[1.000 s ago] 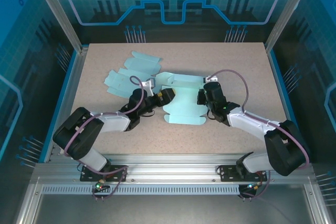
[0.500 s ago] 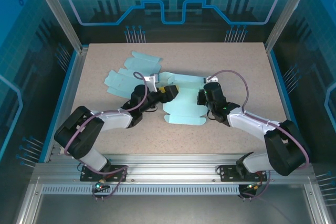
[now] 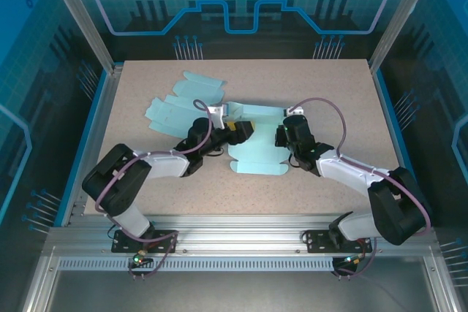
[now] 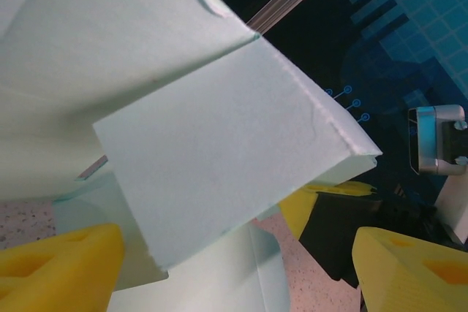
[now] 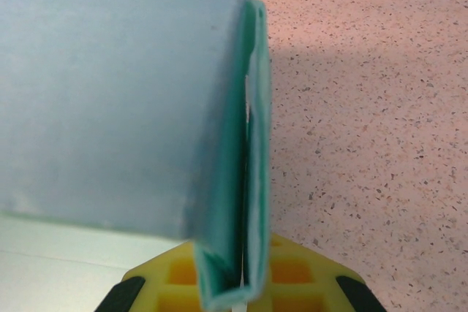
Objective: Fold the paper box
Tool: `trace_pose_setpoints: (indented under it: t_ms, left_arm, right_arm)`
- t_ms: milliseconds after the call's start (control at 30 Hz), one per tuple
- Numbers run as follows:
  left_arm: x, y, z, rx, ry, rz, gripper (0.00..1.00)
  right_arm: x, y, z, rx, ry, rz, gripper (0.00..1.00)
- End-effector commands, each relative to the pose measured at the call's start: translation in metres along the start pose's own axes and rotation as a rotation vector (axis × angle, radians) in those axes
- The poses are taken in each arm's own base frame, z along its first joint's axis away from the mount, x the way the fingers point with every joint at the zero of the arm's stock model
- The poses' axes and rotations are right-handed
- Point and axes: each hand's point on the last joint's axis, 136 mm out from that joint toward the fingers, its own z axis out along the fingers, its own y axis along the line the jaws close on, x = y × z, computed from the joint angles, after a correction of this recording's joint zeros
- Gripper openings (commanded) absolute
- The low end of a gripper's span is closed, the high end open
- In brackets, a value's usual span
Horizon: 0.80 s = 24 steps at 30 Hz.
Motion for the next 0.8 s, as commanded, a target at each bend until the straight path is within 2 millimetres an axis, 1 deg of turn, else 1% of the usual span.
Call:
trace_pose_setpoints:
  t_ms: [0,100,167,267,333,400,500,600,667,767]
  left_arm:
    - [-0.011,-0.022,-0.025,0.045,-0.006,0.101,0.84]
    - [-0.014,-0.037,-0.048,0.051,0.02,0.176,0.89]
    - [-0.022,-0.052,-0.065,0.063,0.012,0.219,0.94]
    - [-0.043,-0.077,-0.093,0.074,-0.036,0.303,0.99]
    - [-0.059,-0.08,-0.11,0.015,-0.079,0.373,0.99]
    - [-0.074,-0.071,-0.121,-0.093,-0.115,0.429,0.99]
    - [-0.098,-0.04,-0.132,-0.272,-0.151,0.447,0.99]
    - [-0.12,-0.007,-0.141,-0.373,-0.203,0.38,0.99]
    - [-0.132,0.014,-0.144,-0.424,-0.227,0.327,0.95]
    - [-0.142,0.04,-0.14,-0.483,-0.239,0.307,0.89]
  right_arm:
    - [-0.006,0.009,-0.004,-0.021,-0.024,0.016,0.0]
    - [-0.008,0.009,-0.005,-0.022,-0.026,0.015,0.0]
    - [-0.009,0.01,-0.006,-0.021,-0.022,0.014,0.0]
    - [-0.01,0.01,-0.008,-0.024,-0.016,0.015,0.0]
    - [-0.011,0.012,-0.01,-0.034,-0.016,0.017,0.0]
    - [-0.012,0.013,-0.012,-0.042,-0.016,0.017,0.0]
    - [-0.012,0.014,-0.014,-0.055,-0.015,0.017,0.0]
    - [-0.013,0.017,-0.016,-0.072,-0.017,0.015,0.0]
    - [-0.013,0.019,-0.017,-0.085,-0.02,0.01,0.0]
    - [-0.013,0.022,-0.018,-0.096,-0.017,0.004,0.0]
